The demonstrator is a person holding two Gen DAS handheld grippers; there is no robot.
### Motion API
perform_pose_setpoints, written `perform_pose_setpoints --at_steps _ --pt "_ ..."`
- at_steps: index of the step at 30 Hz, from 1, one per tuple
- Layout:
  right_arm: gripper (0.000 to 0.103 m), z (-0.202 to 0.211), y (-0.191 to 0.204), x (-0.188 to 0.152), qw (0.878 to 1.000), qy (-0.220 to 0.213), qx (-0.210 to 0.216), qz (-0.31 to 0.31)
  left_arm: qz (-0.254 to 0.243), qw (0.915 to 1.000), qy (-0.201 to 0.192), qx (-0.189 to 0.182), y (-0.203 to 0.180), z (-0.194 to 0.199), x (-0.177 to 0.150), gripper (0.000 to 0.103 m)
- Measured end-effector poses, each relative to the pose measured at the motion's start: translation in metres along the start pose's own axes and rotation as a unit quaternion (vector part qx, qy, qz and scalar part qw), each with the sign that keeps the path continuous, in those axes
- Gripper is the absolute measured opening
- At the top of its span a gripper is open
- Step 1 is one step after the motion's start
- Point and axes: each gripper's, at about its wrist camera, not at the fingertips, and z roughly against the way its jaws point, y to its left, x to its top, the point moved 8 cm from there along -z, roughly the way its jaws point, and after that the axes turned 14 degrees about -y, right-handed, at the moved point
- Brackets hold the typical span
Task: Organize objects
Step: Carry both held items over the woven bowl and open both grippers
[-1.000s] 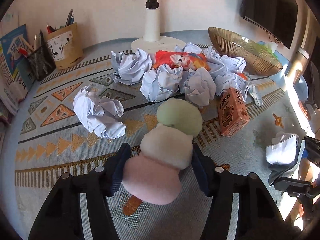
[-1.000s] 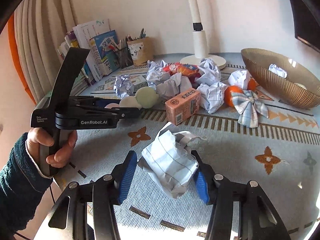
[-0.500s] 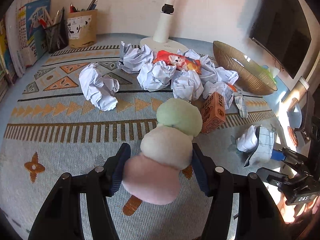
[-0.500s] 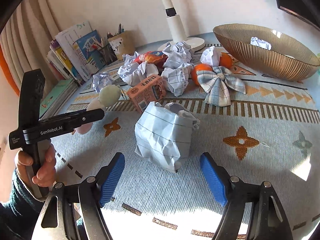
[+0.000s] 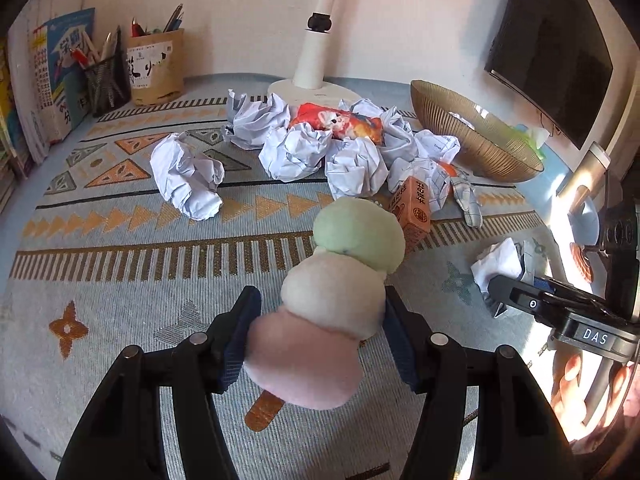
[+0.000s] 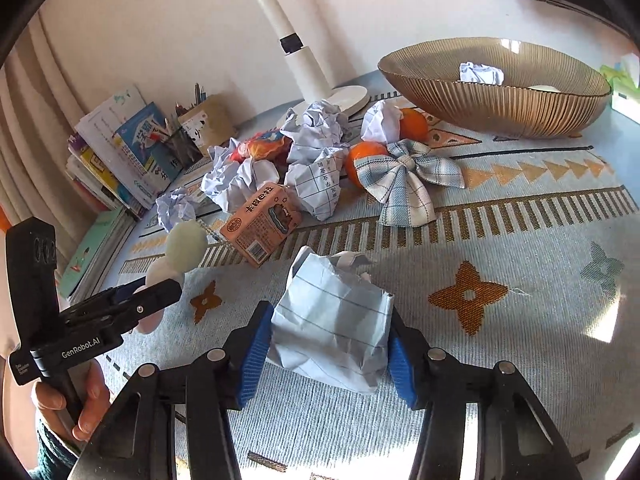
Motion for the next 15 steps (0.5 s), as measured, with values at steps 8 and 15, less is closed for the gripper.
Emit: perform_pose_setpoints --at_steps 8,15 --pt "0.051 0.066 -0.025 0.091 0.993 -0.106 -0.043 0.01 -0.038 0.9961 -0.061 -0.05 -0.054 0.02 0.068 0.058" --pt "0.052 0.086 -0.092 0.191 0.971 -0.195 -0.118 -0.075 -0.059 0.9874 -0.111 -0.096 -0.143 -0.021 0.16 0.058"
